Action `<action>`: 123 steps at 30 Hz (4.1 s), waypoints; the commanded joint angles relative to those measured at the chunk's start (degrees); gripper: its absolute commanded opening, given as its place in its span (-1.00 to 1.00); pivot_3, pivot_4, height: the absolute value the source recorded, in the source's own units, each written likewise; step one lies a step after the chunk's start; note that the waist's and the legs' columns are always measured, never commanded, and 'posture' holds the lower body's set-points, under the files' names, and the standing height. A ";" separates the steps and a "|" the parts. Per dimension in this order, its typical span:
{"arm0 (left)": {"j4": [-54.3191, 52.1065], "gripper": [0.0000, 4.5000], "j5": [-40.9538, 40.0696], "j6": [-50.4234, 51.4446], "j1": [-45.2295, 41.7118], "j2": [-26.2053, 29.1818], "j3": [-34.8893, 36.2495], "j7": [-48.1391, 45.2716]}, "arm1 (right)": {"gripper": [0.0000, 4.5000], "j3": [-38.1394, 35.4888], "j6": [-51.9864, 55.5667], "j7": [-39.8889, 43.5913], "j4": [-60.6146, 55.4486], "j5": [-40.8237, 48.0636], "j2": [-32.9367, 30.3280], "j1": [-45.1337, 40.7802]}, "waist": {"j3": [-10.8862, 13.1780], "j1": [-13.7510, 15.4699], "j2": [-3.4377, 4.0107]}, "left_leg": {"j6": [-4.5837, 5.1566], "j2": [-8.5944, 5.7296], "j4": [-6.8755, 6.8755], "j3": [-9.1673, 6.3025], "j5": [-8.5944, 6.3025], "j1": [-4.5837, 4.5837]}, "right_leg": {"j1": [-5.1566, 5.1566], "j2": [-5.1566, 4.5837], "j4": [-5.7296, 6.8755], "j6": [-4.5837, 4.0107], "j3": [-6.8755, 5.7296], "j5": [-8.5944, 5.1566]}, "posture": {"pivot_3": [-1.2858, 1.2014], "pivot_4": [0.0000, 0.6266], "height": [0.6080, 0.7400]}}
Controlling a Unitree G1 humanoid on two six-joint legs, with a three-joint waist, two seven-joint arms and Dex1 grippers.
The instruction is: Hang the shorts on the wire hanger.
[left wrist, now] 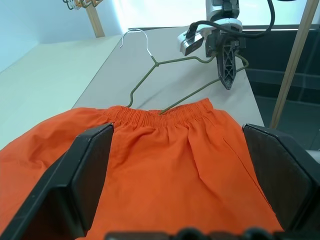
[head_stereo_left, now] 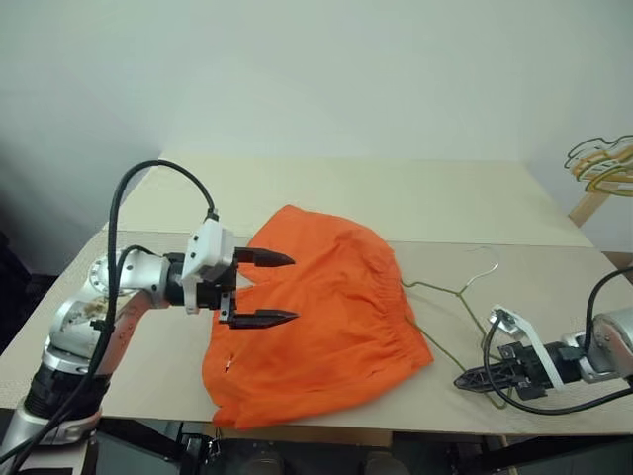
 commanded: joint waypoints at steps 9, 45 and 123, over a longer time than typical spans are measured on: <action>-1.45 0.99 -1.06 -0.45 0.03 1.53 2.10 -0.62 | -1.00 -1.65 3.68 -2.96 13.80 -0.31 11.25 -10.73 | -0.02 0.21 -0.03 | 0.21 0.01 -0.09 0.04 -0.12 0.20 | 0.08 0.12 0.01 -0.11 0.04 0.09 | 0.07 -1.00 1.00; -11.52 0.99 -5.05 4.10 7.41 -1.66 7.17 12.46 | -1.00 -5.57 7.06 -8.89 12.75 3.24 18.24 -7.84 | -0.12 3.40 -0.17 | 0.33 0.02 -0.05 -0.07 -0.19 0.04 | 0.07 0.10 -0.08 -0.11 -0.09 0.15 | 0.13 -1.00 1.00; -7.36 0.99 -2.54 1.69 1.18 -3.11 5.47 17.58 | -1.00 -16.19 -24.93 -37.53 -16.35 -14.86 30.60 -6.28 | -0.27 2.38 -0.11 | -0.43 -0.02 -0.38 -0.15 0.24 -0.10 | -0.09 0.28 -0.19 -0.33 -0.23 0.34 | 0.07 -1.00 1.00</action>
